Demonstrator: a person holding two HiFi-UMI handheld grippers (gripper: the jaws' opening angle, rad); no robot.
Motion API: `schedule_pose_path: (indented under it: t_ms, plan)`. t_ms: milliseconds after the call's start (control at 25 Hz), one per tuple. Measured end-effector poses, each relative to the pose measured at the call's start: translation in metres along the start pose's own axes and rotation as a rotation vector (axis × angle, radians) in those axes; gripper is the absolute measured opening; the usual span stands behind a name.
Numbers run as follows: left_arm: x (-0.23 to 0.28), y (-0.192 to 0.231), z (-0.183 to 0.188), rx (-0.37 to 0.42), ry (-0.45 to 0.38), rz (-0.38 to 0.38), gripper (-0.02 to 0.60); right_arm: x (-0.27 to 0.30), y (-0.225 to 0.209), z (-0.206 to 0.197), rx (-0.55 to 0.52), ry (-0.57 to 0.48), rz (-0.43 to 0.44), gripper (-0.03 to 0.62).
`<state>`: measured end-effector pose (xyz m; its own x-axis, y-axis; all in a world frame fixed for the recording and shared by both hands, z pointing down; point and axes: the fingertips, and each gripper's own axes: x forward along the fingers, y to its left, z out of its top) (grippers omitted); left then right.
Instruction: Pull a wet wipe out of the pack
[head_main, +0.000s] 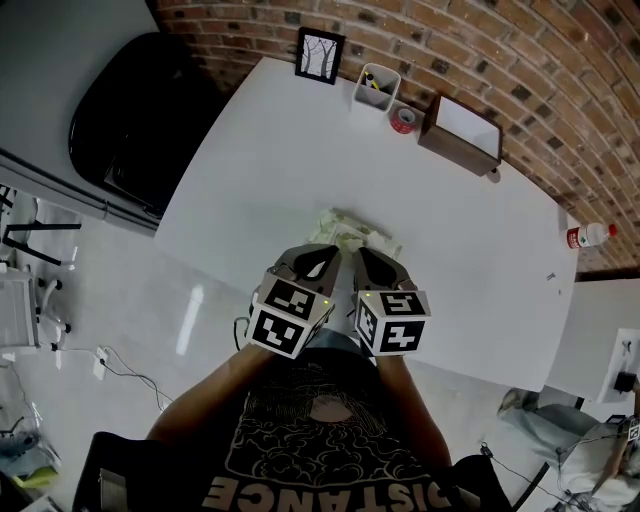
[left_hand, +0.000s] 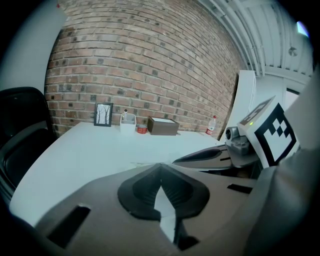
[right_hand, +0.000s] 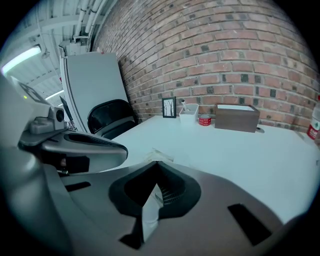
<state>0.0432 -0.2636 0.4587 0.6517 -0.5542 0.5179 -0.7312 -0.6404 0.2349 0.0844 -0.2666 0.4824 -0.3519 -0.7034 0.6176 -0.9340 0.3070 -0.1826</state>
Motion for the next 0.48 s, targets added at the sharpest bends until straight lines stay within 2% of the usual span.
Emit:
schedule_pose_path:
  t_ms: [480]
  plan:
    - [-0.008,-0.011,0.008,0.025,-0.016,-0.047,0.011,-0.016,0.007,0.024,-0.025,-0.077,-0.044,0.015]
